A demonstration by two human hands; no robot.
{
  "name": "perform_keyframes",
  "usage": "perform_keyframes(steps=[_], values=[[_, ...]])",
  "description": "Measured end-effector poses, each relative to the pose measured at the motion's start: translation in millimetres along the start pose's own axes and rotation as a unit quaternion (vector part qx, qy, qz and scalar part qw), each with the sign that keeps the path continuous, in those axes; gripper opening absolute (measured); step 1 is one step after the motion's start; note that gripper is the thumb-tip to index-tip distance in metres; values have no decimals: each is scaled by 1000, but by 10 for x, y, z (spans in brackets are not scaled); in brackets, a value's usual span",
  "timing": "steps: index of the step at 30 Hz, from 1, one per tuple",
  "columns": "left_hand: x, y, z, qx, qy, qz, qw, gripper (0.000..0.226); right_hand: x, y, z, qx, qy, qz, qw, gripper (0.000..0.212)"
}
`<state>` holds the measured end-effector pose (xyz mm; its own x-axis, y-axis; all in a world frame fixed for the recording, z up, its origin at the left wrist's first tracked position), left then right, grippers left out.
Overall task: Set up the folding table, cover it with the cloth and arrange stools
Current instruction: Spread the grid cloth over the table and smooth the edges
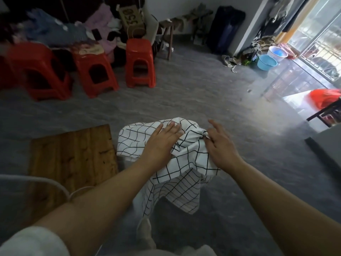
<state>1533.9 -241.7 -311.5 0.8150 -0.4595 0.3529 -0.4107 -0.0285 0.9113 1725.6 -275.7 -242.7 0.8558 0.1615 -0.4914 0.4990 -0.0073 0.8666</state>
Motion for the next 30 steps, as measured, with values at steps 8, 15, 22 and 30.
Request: perform_keyframes(steps=[8, 15, 22, 30], values=[[-342, 114, -317, 7, 78, -33, 996, 66, -459, -322, -378, -26, 47, 81, 995, 82], [-447, 84, -608, -44, 122, -101, 986, 56, -452, -1011, -434, -139, 51, 104, 984, 111], [-604, 162, -770, -67, 160, -131, 976, 76, 122, -922, -832, -129, 29, 149, 980, 69], [-542, 179, -860, -66, 204, -128, 968, 70, 88, -626, -1294, -98, 121, 161, 975, 100]])
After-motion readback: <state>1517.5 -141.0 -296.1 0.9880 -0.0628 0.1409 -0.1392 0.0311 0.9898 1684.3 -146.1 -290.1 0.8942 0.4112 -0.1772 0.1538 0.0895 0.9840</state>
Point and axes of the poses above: each hand's wrist, its own z-axis away from the middle knuckle, its own y-axis out of the back of the hand, x = y × z, the point moved 4 cm from there along -z, towards the middle knuckle, and after that the axes turned 8 degrees about y, right-handed, at the moved point
